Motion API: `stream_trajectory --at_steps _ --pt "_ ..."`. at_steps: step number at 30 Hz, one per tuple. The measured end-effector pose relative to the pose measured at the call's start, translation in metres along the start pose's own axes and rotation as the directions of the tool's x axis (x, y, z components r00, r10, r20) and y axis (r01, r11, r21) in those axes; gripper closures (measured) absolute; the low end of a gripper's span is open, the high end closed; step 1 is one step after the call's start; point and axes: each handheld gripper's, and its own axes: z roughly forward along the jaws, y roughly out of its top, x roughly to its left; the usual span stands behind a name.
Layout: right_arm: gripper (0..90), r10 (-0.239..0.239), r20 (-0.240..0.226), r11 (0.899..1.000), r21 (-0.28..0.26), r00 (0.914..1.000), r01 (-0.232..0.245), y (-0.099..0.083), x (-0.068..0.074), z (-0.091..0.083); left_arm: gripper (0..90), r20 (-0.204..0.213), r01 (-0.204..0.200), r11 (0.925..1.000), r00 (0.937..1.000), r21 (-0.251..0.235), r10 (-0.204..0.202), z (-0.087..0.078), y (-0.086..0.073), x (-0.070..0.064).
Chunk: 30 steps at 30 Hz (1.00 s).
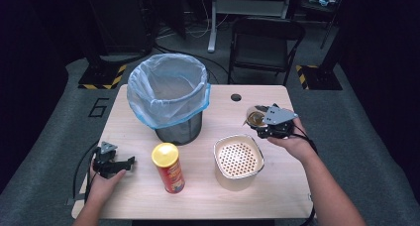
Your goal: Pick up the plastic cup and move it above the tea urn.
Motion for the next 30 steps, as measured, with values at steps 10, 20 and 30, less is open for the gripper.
stream_trajectory --at_steps 10,20,30 --pt "36.9 -0.21 0.036 0.976 0.058 0.977 0.208 0.009 0.022 0.004 13.0 0.0 -0.003 1.0 1.0 -0.006 0.003 0.0 0.0 0.0" --pt "36.8 -0.329 0.065 0.944 0.057 0.942 0.326 0.014 0.036 0.006 13.0 -0.003 -0.011 0.9999 0.9999 -0.007 0.011 0.0 0.0 0.0" --pt "37.2 -0.611 0.143 0.791 0.084 0.7786 0.606 0.019 0.068 0.001 13.0 -0.003 -0.01 0.9999 0.9999 -0.006 0.01 0.0 0.0 0.0"
